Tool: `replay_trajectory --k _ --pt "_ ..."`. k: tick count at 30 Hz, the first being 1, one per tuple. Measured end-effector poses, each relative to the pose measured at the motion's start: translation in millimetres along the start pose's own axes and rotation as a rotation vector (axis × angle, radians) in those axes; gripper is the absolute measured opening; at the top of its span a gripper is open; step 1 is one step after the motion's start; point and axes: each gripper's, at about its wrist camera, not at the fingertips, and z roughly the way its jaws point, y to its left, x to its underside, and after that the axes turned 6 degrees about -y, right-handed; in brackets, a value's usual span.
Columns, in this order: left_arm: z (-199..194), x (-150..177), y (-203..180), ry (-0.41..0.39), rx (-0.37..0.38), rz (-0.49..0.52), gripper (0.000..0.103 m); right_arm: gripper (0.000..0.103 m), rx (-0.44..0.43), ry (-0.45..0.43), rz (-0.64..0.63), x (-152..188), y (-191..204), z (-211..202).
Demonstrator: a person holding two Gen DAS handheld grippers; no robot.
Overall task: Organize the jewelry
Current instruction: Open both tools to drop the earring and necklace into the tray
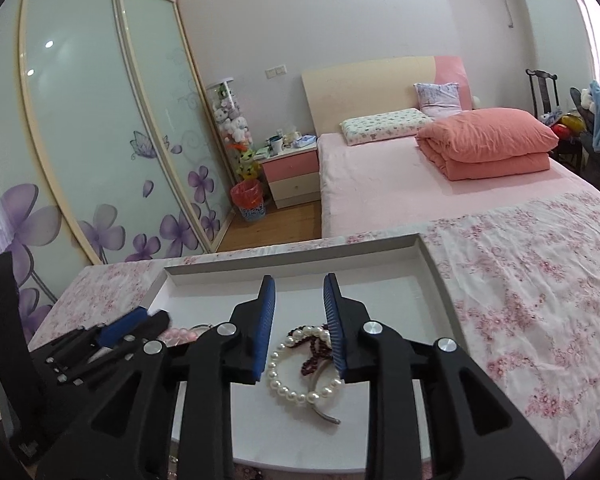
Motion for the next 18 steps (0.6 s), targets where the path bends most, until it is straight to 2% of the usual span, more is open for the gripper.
replay_trajectory --k 10,18 --pt "-40 -7 30 -0.035 -0.017 -0.066 0.031 0.027 0.006 -0.009 -0.016 0 1 -34" --pt "-91 11 45 -0.048 -0.012 -0.066 0.042 0.026 0.029 0.020 -0.041 9 -11 -72"
